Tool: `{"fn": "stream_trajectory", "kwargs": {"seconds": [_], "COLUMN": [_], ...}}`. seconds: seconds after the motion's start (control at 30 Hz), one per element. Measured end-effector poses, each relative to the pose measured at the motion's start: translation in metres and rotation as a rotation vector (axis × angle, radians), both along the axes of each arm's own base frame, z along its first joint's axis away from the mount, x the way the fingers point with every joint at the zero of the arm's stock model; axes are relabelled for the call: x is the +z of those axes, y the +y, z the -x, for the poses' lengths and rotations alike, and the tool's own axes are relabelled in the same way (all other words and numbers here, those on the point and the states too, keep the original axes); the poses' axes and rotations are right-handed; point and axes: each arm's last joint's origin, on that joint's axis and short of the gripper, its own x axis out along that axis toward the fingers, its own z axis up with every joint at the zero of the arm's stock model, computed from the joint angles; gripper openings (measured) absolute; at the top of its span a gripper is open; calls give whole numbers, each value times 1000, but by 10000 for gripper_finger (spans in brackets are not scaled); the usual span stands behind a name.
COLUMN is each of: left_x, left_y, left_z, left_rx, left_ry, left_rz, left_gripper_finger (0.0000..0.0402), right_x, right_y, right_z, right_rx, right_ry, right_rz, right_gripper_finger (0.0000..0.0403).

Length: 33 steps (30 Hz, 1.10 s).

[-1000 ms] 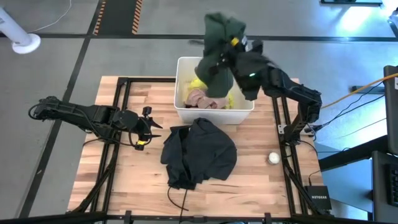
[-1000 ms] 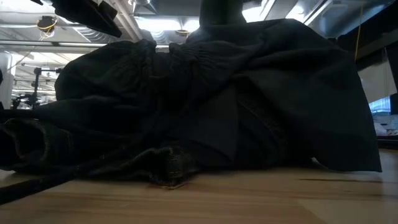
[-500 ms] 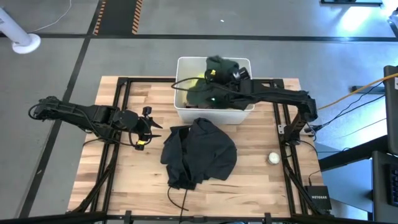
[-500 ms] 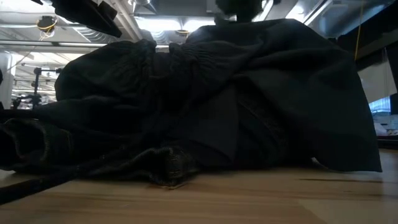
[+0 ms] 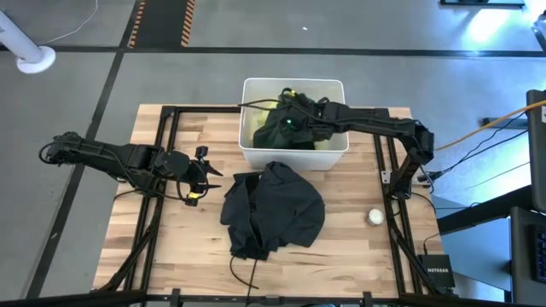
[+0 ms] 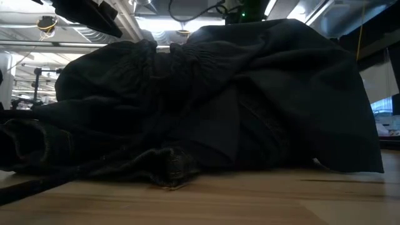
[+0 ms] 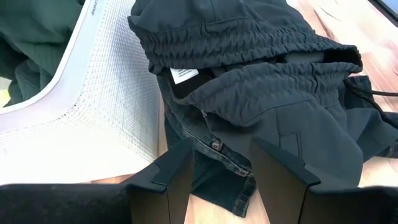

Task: Sort clothes
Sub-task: Put the green shirt into the white bin, then put the dark blue shorts into the white bin

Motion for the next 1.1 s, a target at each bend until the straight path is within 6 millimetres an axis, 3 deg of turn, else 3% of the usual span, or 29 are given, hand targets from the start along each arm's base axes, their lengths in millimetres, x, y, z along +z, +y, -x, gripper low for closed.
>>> {"fn": "stream_trajectory", "kwargs": {"seconds": [0.13,0.3,0.43,0.57,0.7,0.87,1.1], "left_x": [0,-1,-1,-1,-1,3,7], "left_y": [0,0,0,0,0,0,-1], "left_z": [0,0,0,1,1,-2,-8], "left_rx": [6,6,6,11,13,8,6], "left_ry": [0,7,7,8,8,-42,-110], "left_rz": [9,7,8,15,17,18,28], "left_gripper_finger": [153,153,153,153,153,153,153], "right_x": [18,64,101,119,114,87,48], "right_y": [1,12,35,72,120,181,251], "right_z": [2,6,9,9,6,8,30], "right_rx": [23,89,197,339,512,670,706], "right_ry": [-1,-66,-144,-199,-194,-145,-58], "right_rz": [4,25,52,42,-26,-184,-253], "right_gripper_finger": [181,208,211,211,211,211,211]}}
